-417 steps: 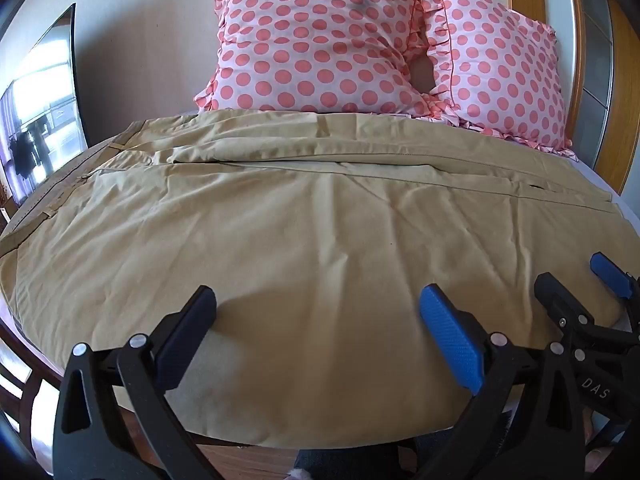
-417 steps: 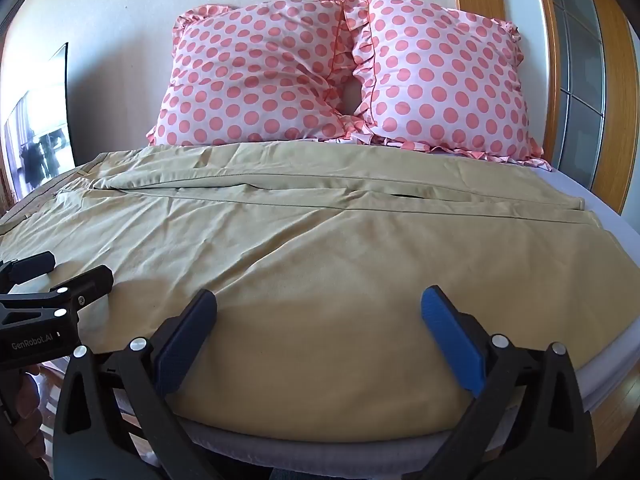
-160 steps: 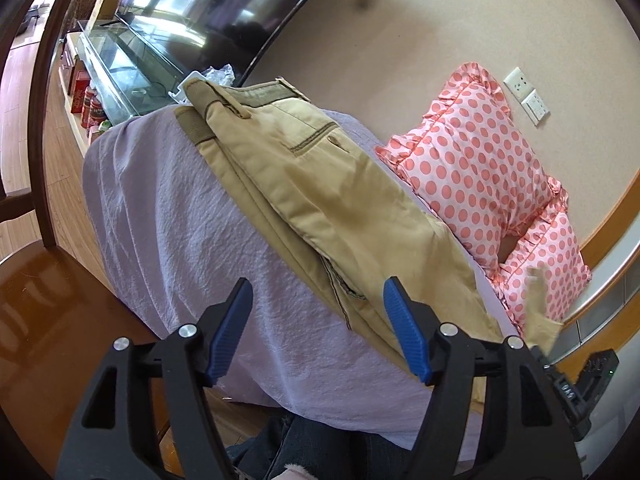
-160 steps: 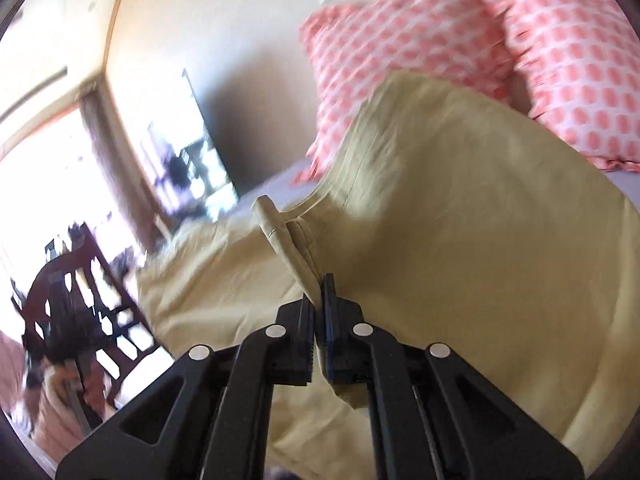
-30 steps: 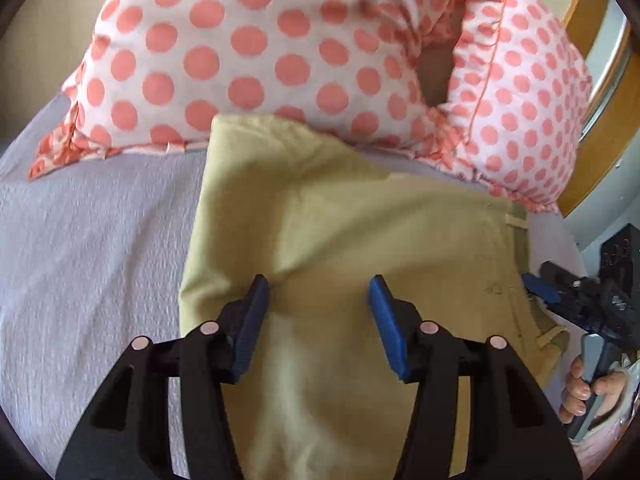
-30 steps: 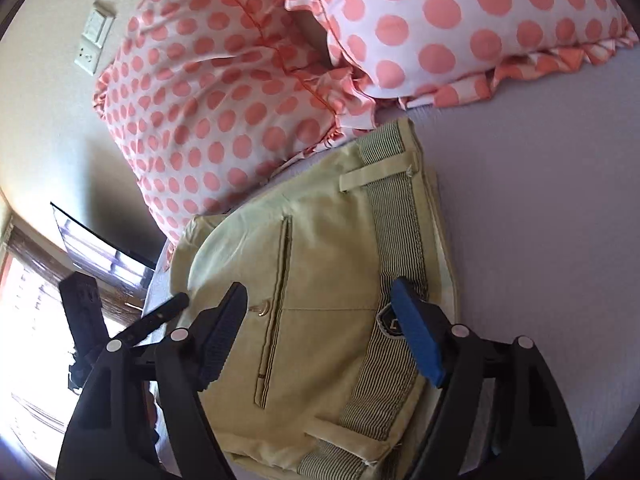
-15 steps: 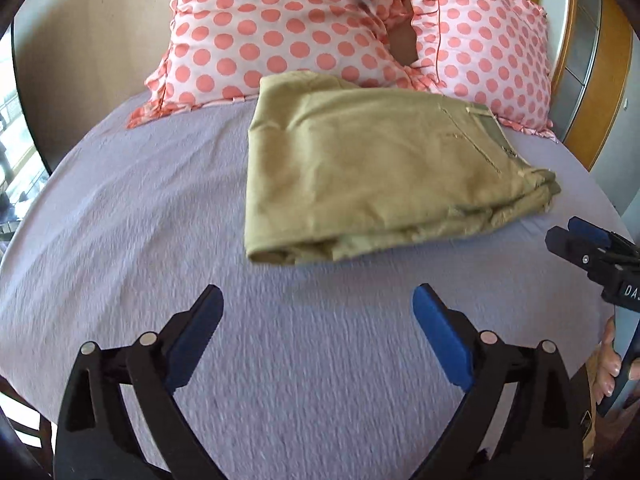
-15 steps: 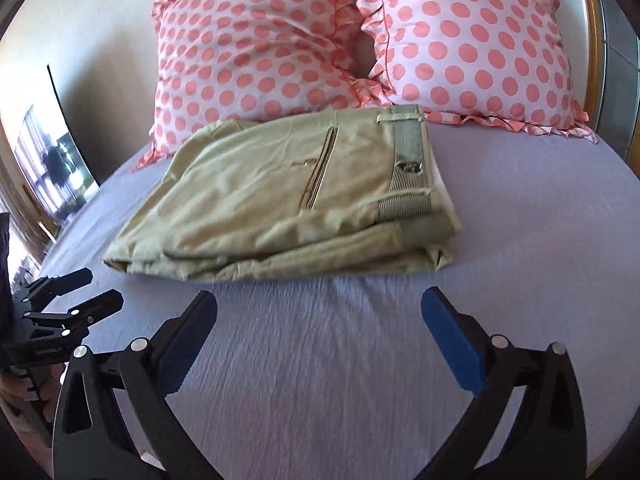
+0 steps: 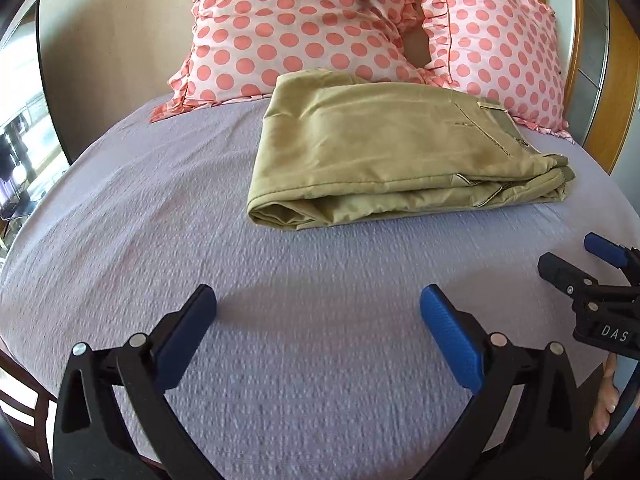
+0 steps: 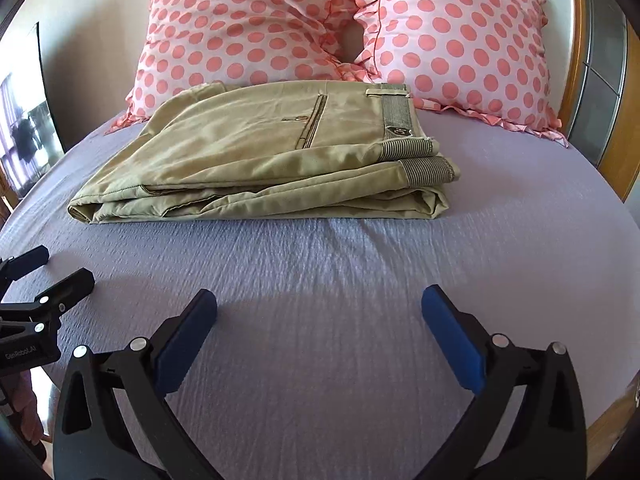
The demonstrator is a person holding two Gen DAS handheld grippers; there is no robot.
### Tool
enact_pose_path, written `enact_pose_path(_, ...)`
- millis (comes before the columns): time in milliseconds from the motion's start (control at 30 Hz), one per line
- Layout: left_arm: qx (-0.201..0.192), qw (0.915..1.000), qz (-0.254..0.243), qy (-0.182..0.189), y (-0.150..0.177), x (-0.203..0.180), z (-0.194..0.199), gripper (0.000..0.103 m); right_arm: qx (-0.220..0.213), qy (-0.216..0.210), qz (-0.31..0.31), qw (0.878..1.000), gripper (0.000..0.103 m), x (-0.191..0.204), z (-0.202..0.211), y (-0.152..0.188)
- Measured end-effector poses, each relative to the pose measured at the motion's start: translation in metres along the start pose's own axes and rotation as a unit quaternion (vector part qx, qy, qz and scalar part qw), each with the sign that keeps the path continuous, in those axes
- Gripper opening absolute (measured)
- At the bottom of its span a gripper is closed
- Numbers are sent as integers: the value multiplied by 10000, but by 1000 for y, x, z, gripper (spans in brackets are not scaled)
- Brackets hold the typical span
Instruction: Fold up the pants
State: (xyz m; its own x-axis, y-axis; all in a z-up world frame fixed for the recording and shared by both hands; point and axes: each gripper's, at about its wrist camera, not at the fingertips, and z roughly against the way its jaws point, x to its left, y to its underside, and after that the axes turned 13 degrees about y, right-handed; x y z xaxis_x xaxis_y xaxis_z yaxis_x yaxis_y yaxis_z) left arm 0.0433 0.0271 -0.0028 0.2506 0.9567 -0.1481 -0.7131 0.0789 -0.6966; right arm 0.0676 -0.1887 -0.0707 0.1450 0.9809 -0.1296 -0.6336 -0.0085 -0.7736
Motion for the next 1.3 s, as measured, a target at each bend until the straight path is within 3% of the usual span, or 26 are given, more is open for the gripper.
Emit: enact_pose_path(1300, -173, 9998, -55, -18, 3, -1, 3, 101, -134, 67, -86, 9999, 102, 1, 1, 2)
